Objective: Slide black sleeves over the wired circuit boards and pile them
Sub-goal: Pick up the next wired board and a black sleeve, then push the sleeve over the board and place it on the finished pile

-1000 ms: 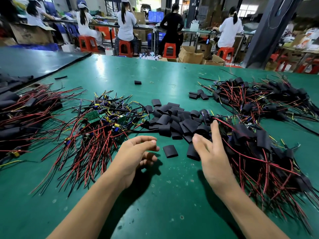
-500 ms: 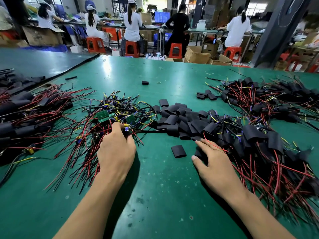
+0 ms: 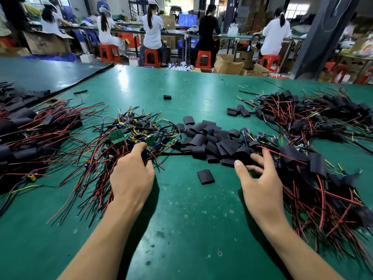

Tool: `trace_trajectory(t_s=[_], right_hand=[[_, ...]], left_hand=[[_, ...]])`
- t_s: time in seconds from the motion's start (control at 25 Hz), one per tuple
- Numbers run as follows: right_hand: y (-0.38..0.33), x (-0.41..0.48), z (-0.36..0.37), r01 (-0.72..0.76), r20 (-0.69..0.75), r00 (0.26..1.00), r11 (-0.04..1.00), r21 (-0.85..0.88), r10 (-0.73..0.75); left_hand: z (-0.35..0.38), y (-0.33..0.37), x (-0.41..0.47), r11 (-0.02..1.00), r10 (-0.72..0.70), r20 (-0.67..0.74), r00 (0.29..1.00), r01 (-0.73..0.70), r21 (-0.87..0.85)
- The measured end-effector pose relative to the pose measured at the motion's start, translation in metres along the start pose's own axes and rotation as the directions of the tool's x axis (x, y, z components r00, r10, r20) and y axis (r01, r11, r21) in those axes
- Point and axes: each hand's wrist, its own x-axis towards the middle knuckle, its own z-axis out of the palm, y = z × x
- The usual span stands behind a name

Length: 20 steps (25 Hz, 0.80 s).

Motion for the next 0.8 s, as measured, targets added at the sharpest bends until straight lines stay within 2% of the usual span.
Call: trace_trajectory(t_s=[0.12,0.2,0.36,0.48,0.64,0.8], right_hand=[[-0.002,-0.004,0.001,0.049,-0.007,0.999,0.998,0.038,-0.049],[-0.001,-0.007,0.003,0.102,0.072,0.992,0.995,-0.013,-0.101],[0.005,-0.008,0.006,0.273,0.289,0.936,0.933,-0.237,-0.2],[0.008,-0.007,0.006,0.361,0.399,0.892,0.866,-0.346,-0.213],[0.01,-0.007,0.006,0.408,0.429,0.875,0.816,-0.409,-0.223],[0.012,-0.006,0.007,0.416,0.42,0.877,0.806,-0.422,-0.233]], left_hand=[[-0.001,0.001,-0.001,0.999,0.005,-0.029,1.0,-0.006,-0.041],[-0.001,0.002,-0.002,0.999,0.0,-0.015,1.0,0.0,-0.035],[-0.001,0.001,-0.001,0.998,-0.03,-0.032,0.999,0.029,-0.055],[0.0,-0.002,0.0,0.997,-0.048,-0.019,0.999,0.047,-0.057],[0.001,-0.006,0.004,0.995,-0.089,0.01,0.996,0.09,-0.036],[-0.001,-0.002,0.004,0.994,-0.095,-0.025,0.995,0.093,-0.053]])
